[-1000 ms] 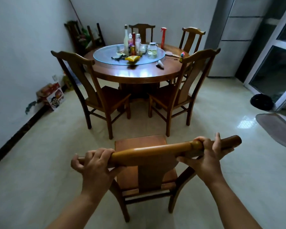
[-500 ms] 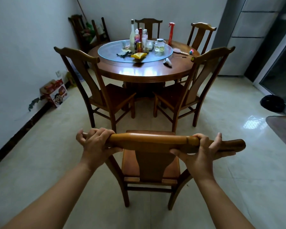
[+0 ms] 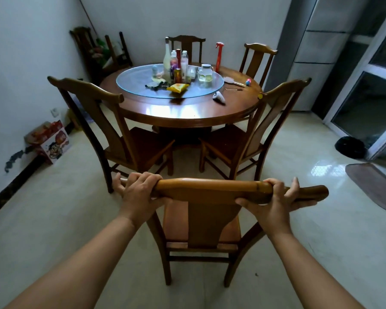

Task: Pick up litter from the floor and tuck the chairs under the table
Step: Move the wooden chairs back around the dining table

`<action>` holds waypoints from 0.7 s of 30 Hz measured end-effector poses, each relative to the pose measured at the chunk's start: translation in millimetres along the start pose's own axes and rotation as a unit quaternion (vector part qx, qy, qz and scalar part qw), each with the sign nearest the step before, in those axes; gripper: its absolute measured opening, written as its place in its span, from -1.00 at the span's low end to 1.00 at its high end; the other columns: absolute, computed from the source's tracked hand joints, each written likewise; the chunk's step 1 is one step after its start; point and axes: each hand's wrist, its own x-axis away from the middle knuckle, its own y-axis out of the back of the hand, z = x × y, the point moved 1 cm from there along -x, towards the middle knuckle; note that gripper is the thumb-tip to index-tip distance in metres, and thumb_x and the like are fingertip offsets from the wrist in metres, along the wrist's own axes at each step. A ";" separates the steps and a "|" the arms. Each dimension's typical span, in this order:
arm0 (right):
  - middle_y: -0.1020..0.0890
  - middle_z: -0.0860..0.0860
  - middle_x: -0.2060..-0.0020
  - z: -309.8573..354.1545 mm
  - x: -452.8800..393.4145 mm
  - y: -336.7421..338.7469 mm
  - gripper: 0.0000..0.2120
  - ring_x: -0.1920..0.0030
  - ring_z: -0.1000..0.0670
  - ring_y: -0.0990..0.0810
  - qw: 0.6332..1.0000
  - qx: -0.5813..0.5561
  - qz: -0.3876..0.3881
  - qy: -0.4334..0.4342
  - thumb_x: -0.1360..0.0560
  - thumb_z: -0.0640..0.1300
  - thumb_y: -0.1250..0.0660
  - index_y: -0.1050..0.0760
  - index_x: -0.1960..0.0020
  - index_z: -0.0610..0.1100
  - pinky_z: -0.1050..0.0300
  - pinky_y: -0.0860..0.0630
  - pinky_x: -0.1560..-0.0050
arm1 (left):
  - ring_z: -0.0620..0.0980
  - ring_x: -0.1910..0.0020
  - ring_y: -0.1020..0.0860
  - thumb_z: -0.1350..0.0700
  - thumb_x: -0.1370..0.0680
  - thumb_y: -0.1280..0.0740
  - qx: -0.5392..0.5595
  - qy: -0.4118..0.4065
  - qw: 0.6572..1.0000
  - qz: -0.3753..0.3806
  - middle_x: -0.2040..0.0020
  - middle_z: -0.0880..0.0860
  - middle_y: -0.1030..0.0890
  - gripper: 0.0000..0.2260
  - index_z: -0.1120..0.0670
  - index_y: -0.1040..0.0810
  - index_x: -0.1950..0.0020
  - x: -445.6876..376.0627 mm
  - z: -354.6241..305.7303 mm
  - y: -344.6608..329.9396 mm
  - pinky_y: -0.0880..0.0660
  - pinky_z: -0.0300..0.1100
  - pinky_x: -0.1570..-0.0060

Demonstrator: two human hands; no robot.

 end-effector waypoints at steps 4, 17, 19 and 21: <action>0.19 -0.07 -0.48 -1.9 -38.1 -20.5 -0.29 -0.47 -0.29 0.13 1.000 0.011 0.001 -0.009 -0.12 0.11 -0.55 -0.30 -0.17 0.06 -0.25 -0.31 -0.29 | 0.16 -0.04 -0.50 -0.10 -0.25 -0.54 0.003 -0.004 1.000 -0.017 0.06 0.00 -0.62 -0.62 -0.01 -0.57 0.02 -33.8 11.9 -16.3 -0.09 0.26 -0.20; 0.17 -0.05 -0.47 4.5 -145.8 -83.3 -0.35 -0.46 -0.22 0.09 1.000 0.013 0.008 -0.010 -0.18 -0.02 -0.58 -0.32 -0.16 -0.01 -0.13 -0.31 -0.30 | 0.14 -0.08 -0.46 -0.15 -0.30 -0.49 0.023 -0.005 0.998 -0.054 0.06 -0.03 -0.60 -0.64 -0.05 -0.55 0.00 -131.4 53.3 -67.8 0.11 0.07 -0.28; 0.17 -0.04 -0.47 4.6 -160.4 -93.7 -0.35 -0.47 -0.23 0.09 1.000 0.011 0.008 -0.004 -0.17 0.00 -0.58 -0.32 -0.15 0.00 -0.16 -0.32 -0.31 | 0.13 -0.07 -0.45 -0.16 -0.30 -0.48 0.020 -0.003 0.998 -0.058 0.07 -0.04 -0.60 -0.65 -0.06 -0.53 0.00 -145.7 60.7 -75.4 0.09 0.08 -0.28; 0.17 -0.01 -0.47 3.0 -177.0 -104.7 -0.35 -0.47 -0.23 0.09 1.000 0.009 0.010 0.003 -0.17 0.01 -0.58 -0.32 -0.14 0.02 -0.21 -0.33 -0.33 | 0.12 -0.06 -0.46 -0.19 -0.32 -0.46 0.013 -0.005 0.998 -0.060 0.07 -0.04 -0.60 -0.65 -0.07 -0.53 0.00 -161.9 67.5 -82.7 0.08 0.04 -0.27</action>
